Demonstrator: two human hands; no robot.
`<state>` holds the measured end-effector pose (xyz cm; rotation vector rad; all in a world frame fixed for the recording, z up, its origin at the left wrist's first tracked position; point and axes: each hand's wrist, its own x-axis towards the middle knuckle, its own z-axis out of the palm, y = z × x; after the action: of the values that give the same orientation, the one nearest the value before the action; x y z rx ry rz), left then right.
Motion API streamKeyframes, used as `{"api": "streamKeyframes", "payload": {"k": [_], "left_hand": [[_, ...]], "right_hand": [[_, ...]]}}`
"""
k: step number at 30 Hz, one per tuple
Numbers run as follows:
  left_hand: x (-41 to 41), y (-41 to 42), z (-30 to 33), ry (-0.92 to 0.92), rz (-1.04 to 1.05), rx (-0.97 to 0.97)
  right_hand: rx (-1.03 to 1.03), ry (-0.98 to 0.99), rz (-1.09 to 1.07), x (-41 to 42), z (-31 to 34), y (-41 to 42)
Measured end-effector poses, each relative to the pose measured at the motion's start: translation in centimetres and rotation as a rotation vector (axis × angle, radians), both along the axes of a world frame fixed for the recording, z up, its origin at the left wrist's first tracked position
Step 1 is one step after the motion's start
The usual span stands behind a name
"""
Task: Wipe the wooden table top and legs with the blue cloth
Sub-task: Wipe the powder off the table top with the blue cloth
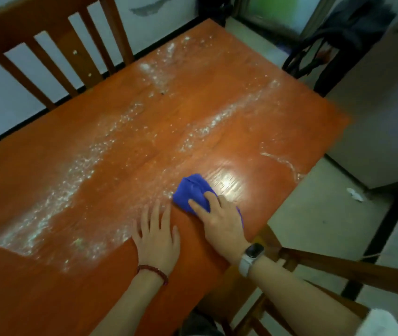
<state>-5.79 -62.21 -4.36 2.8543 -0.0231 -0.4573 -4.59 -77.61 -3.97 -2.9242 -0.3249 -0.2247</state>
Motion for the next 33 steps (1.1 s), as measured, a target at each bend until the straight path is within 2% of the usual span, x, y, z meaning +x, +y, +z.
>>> {"api": "streamKeyframes", "payload": {"k": [3, 5, 7, 10, 11, 12, 13, 16, 19, 22, 24, 25, 27, 29, 30, 31, 33], "left_hand": [[2.2, -2.4, 0.4, -0.018, -0.003, -0.016], [4.3, -4.5, 0.4, 0.003, -0.061, -0.032], [6.6, -7.2, 0.5, -0.026, -0.145, -0.023], [9.4, -11.0, 0.8, -0.061, -0.247, -0.022], [10.1, -11.9, 0.8, -0.067, -0.274, -0.023], [10.6, -12.7, 0.8, -0.066, -0.298, -0.019], [11.1, -13.3, 0.7, -0.06, -0.314, -0.013], [12.9, -14.3, 0.4, -0.057, -0.306, -0.012], [15.0, -14.1, -0.1, -0.1, -0.224, -0.028], [17.3, -14.3, -0.6, -0.09, -0.196, -0.003], [18.3, -14.8, -0.8, -0.087, -0.219, 0.025], [18.7, -14.9, -0.8, -0.095, -0.229, 0.034], [19.2, -14.9, -0.6, -0.112, -0.235, 0.055], [19.6, -14.8, -0.2, -0.109, -0.253, 0.083], [19.7, -14.7, 0.0, -0.102, -0.269, 0.1], [19.8, -14.7, 0.2, -0.095, -0.281, 0.115], [20.1, -14.7, 0.3, -0.084, -0.287, 0.121]], "right_hand": [[-0.056, -0.001, 0.041, 2.2, -1.3, -4.4], [-0.053, -0.007, -0.084, 4.9, -1.1, -9.5], [-0.047, 0.001, -0.401, 7.5, -0.4, -15.9], [0.227, 0.111, -1.018, 9.4, 1.2, -24.0], [0.276, 0.119, -1.108, 9.6, 1.6, -24.9], [0.276, 0.075, -1.097, 9.7, 1.9, -24.8], [0.251, -0.024, -0.982, 9.8, 1.8, -24.0], [0.124, -0.226, -0.478, 10.0, 0.7, -19.6], [-0.005, -0.154, -0.121, 10.3, -0.3, -16.1], [-0.12, -0.076, 0.035, 11.2, -1.5, -15.8], [-0.106, -0.044, -0.074, 13.0, -1.8, -18.7], [-0.102, -0.036, -0.229, 14.1, -1.7, -20.8], [-0.02, 0.027, -0.707, 16.2, -0.5, -25.7], [0.201, 0.104, -1.116, 17.1, 1.2, -29.5], [0.265, 0.103, -1.203, 17.3, 1.8, -30.3], [0.267, 0.047, -1.201, 17.6, 2.1, -30.2], [0.215, -0.16, -0.97, 18.9, 1.8, -27.8]]}}
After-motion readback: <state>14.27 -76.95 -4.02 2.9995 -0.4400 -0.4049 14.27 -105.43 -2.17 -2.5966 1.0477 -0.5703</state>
